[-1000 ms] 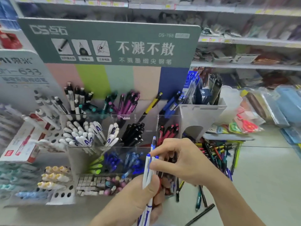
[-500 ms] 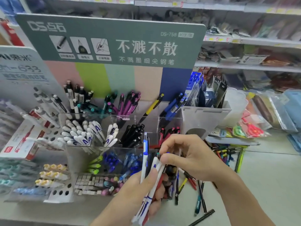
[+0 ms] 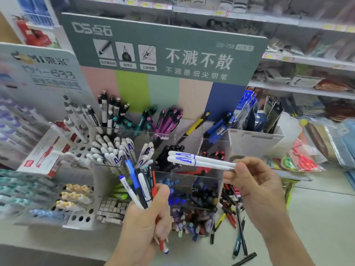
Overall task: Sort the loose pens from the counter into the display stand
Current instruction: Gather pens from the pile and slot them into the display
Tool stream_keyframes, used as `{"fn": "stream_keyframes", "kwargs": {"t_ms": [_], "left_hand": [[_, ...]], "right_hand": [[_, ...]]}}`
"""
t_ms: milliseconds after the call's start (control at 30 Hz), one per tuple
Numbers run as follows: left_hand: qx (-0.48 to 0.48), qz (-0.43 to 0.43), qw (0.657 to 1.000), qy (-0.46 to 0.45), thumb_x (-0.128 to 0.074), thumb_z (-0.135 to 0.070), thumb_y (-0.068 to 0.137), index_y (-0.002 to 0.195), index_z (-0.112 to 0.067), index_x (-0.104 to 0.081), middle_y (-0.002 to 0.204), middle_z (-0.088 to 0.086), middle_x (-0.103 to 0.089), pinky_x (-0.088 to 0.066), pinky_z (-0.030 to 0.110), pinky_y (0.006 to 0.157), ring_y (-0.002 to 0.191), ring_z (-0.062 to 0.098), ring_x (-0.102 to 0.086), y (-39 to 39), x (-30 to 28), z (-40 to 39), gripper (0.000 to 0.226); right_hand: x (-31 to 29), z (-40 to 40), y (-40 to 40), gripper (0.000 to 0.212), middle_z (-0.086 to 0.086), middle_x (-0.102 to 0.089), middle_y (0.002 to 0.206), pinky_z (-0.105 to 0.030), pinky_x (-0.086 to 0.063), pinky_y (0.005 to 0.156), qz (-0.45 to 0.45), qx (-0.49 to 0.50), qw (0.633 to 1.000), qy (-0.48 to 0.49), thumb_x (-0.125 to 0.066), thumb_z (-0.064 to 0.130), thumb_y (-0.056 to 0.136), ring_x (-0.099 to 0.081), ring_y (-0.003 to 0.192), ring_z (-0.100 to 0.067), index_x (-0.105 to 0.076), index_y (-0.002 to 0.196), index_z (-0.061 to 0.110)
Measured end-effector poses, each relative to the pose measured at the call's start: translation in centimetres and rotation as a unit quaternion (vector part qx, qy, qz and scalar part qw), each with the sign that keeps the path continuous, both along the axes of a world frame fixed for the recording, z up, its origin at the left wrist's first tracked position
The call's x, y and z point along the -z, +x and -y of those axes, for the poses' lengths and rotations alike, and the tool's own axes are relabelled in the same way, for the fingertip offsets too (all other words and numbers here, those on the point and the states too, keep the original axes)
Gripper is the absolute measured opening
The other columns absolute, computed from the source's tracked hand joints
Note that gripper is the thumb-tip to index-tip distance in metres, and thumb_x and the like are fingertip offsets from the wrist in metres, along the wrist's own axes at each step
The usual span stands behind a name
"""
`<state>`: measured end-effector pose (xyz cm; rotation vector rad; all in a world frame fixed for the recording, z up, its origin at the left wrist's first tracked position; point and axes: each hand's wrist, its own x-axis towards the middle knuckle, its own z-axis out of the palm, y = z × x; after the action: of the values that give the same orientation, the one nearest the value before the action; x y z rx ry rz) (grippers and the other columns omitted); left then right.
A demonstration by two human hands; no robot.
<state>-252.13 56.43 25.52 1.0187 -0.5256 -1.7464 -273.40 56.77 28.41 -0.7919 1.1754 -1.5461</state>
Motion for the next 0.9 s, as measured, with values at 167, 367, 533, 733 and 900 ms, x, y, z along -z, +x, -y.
{"fn": "stream_keyframes", "kwargs": {"t_ms": [167, 367, 533, 733, 900], "left_hand": [[-0.055, 0.005, 0.998, -0.002, -0.084, -0.014, 0.066, 0.101, -0.004, -0.072, 0.041, 0.011, -0.037, -0.014, 0.012, 0.037, 0.023, 0.009, -0.021, 0.4, -0.3, 0.0, 0.038], [-0.051, 0.064, 0.997, 0.001, -0.068, -0.025, 0.083, 0.078, -0.006, -0.078, 0.062, 0.041, -0.052, -0.026, 0.016, 0.033, 0.025, 0.011, -0.024, 2.4, -0.8, 0.2, 0.021], [-0.037, 0.123, 0.992, -0.016, -0.074, -0.039, 0.070, 0.075, 0.006, -0.074, 0.035, 0.006, -0.035, -0.028, 0.023, 0.042, 0.029, 0.016, -0.024, 4.6, 0.0, 0.5, 0.045], [0.042, 0.172, 0.981, -0.079, -0.074, -0.027, 0.082, 0.074, -0.010, -0.076, 0.050, 0.012, -0.062, -0.021, 0.021, 0.035, 0.027, 0.015, -0.029, 7.1, -0.4, 0.5, 0.019], [0.128, 0.200, 0.965, -0.107, -0.072, -0.034, 0.083, 0.078, -0.009, -0.076, 0.065, 0.023, -0.069, -0.027, 0.017, 0.033, 0.027, 0.015, -0.035, 8.5, -1.1, 0.3, 0.026]], "right_hand": [[2.2, -2.1, 7.0, 0.043, -0.019, -0.067, 0.078, -0.037, -0.062, 0.062, 0.066, 0.009, 0.997, 0.029, -0.098, 0.031, 0.054, -0.074, 0.069, -0.042, -0.069, 0.069, 0.003], [3.5, -3.0, 10.7, 0.038, -0.018, -0.069, 0.077, -0.047, -0.062, 0.063, 0.039, -0.136, 0.988, 0.061, -0.103, 0.020, 0.046, -0.073, 0.070, -0.042, -0.067, 0.059, 0.015], [1.5, -0.5, 8.7, 0.038, -0.006, -0.076, 0.098, -0.033, -0.056, 0.072, -0.184, -0.306, 0.932, 0.067, -0.095, 0.019, 0.065, -0.071, 0.082, -0.021, -0.073, 0.095, 0.018], [-0.3, 3.6, 9.7, 0.055, 0.003, -0.064, 0.107, -0.026, -0.049, 0.066, -0.242, -0.307, 0.920, 0.039, -0.077, 0.050, 0.082, -0.060, 0.071, -0.014, -0.058, 0.132, 0.034], [-1.6, 5.8, 11.2, 0.014, 0.003, -0.066, 0.079, -0.022, -0.048, 0.056, -0.270, -0.365, 0.891, 0.004, -0.072, 0.018, 0.094, -0.059, 0.059, -0.009, -0.068, 0.107, 0.013]]}}
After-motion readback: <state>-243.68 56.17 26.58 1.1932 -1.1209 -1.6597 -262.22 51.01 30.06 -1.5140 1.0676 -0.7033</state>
